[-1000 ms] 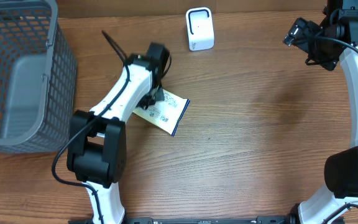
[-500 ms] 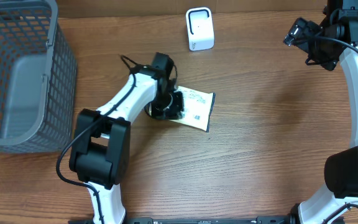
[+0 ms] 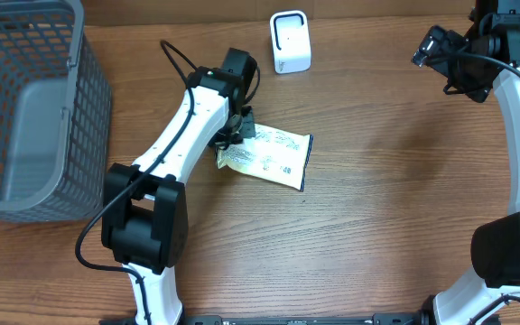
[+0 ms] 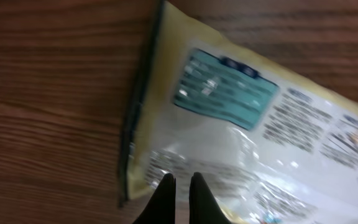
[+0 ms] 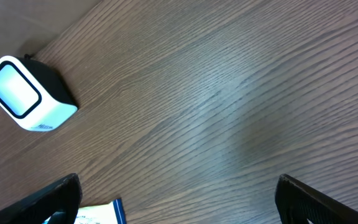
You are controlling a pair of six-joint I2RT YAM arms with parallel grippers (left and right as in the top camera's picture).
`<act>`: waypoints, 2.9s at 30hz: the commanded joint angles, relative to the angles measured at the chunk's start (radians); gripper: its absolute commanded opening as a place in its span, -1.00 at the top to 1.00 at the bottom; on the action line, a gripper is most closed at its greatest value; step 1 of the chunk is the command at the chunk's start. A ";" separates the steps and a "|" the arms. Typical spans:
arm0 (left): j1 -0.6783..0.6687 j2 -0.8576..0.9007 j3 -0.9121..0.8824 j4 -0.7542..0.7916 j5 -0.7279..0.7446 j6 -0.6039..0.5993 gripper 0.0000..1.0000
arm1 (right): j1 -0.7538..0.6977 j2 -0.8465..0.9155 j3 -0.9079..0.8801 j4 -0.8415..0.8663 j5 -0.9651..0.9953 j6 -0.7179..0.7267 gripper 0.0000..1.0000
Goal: Scan the item barcode
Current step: 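Open the left gripper and raise it away to the upper left, then reach the right gripper to the yellow bag and grasp its edge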
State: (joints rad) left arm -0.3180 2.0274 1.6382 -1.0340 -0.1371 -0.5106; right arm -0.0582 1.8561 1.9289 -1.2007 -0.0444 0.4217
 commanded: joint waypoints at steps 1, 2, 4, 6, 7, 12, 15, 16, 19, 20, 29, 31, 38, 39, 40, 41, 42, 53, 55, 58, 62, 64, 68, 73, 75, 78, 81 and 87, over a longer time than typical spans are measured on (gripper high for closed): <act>0.024 0.008 -0.086 0.056 -0.134 -0.028 0.92 | 0.001 -0.003 0.006 0.002 0.006 -0.003 -1.00; 0.027 0.008 -0.116 0.076 -0.137 -0.028 0.92 | 0.001 -0.003 0.006 0.002 0.006 -0.004 -1.00; 0.034 0.008 -0.175 0.111 -0.152 -0.028 0.92 | 0.001 -0.003 0.006 0.002 0.006 -0.003 -1.00; 0.040 0.008 -0.213 0.117 -0.177 -0.028 0.92 | 0.001 -0.003 0.006 0.002 0.006 -0.003 -1.00; 0.042 0.008 -0.218 0.103 -0.191 -0.028 0.92 | 0.001 -0.003 0.006 0.002 0.006 -0.003 -1.00; 0.043 -0.002 -0.150 -0.009 -0.266 -0.029 0.92 | 0.001 -0.003 0.006 0.002 0.006 -0.003 -1.00; 0.041 -0.014 -0.028 -0.118 -0.258 -0.055 0.92 | 0.001 -0.003 0.006 0.002 0.006 -0.003 -1.00; 0.039 -0.018 0.025 -0.156 -0.238 -0.068 0.92 | 0.001 -0.003 0.006 0.002 0.006 -0.003 -1.00; 0.029 -0.024 0.143 -0.195 -0.107 -0.051 0.92 | 0.001 -0.003 0.006 0.002 0.006 -0.003 -1.00; 0.024 -0.024 0.163 -0.189 -0.053 -0.030 0.92 | 0.001 -0.003 0.006 0.002 0.006 -0.003 -1.00; -0.003 0.026 0.080 -0.091 0.042 0.018 0.92 | 0.001 -0.003 0.006 0.002 0.006 -0.003 -1.00; -0.003 0.037 0.027 -0.075 0.024 0.017 0.92 | 0.001 -0.003 0.006 0.002 0.006 -0.003 -1.00; 0.031 0.047 -0.150 -0.048 -0.166 -0.029 0.92 | 0.001 -0.003 0.006 0.002 0.006 -0.003 -1.00; 0.037 0.047 -0.161 -0.045 -0.178 -0.028 0.92 | 0.001 -0.003 0.006 0.002 0.006 -0.003 -1.00; 0.045 0.047 -0.164 -0.051 -0.181 -0.028 0.92 | 0.001 -0.003 0.006 0.002 0.006 -0.003 -1.00; 0.050 0.047 -0.158 -0.060 -0.180 -0.028 0.92 | 0.001 -0.003 0.006 0.002 0.006 -0.003 -1.00; 0.053 0.044 -0.144 -0.079 -0.176 -0.029 0.92 | 0.001 -0.003 0.006 0.002 0.006 -0.003 -1.00; 0.054 -0.004 0.418 -0.484 -0.180 -0.028 0.92 | 0.001 -0.003 0.006 0.002 0.006 -0.003 -1.00; 0.058 -0.005 0.495 -0.521 -0.189 -0.026 0.32 | 0.001 -0.003 0.006 0.002 0.006 -0.003 -1.00; 0.071 -0.006 0.536 -0.508 -0.188 -0.014 -1.00 | 0.001 -0.003 0.006 0.002 0.006 -0.003 -1.00; 0.089 -0.002 0.533 -0.468 -0.188 -0.013 -1.00 | 0.001 -0.003 0.006 0.002 0.006 -0.003 -1.00; 0.096 -0.002 0.529 -0.461 -0.188 -0.013 -1.00 | 0.001 -0.003 0.006 0.002 0.006 -0.003 -1.00; 0.119 0.001 0.505 -0.424 -0.188 -0.013 -0.99 | 0.001 -0.003 0.006 0.034 -0.051 0.001 -1.00; 0.187 0.005 0.466 -0.411 -0.117 -0.013 -0.99 | 0.001 -0.003 0.006 0.066 -0.178 0.000 -1.00; 0.210 0.006 0.462 -0.426 -0.107 -0.013 -1.00 | 0.001 -0.003 0.006 0.072 -0.189 0.000 -1.00; 0.233 0.006 0.461 -0.426 -0.105 -0.014 -1.00 | 0.003 -0.002 0.006 0.078 -0.291 0.002 -1.00; 0.240 0.006 0.461 -0.426 -0.105 -0.013 -1.00 | 0.032 0.007 -0.020 0.069 -0.374 0.000 -1.00; 0.240 0.006 0.461 -0.426 -0.105 -0.013 -1.00 | 0.194 0.007 -0.246 0.234 -0.340 -0.003 -1.00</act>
State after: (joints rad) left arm -0.0723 2.0270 2.1021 -1.4582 -0.2546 -0.5243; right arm 0.0551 1.8565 1.7790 -1.0100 -0.3611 0.4210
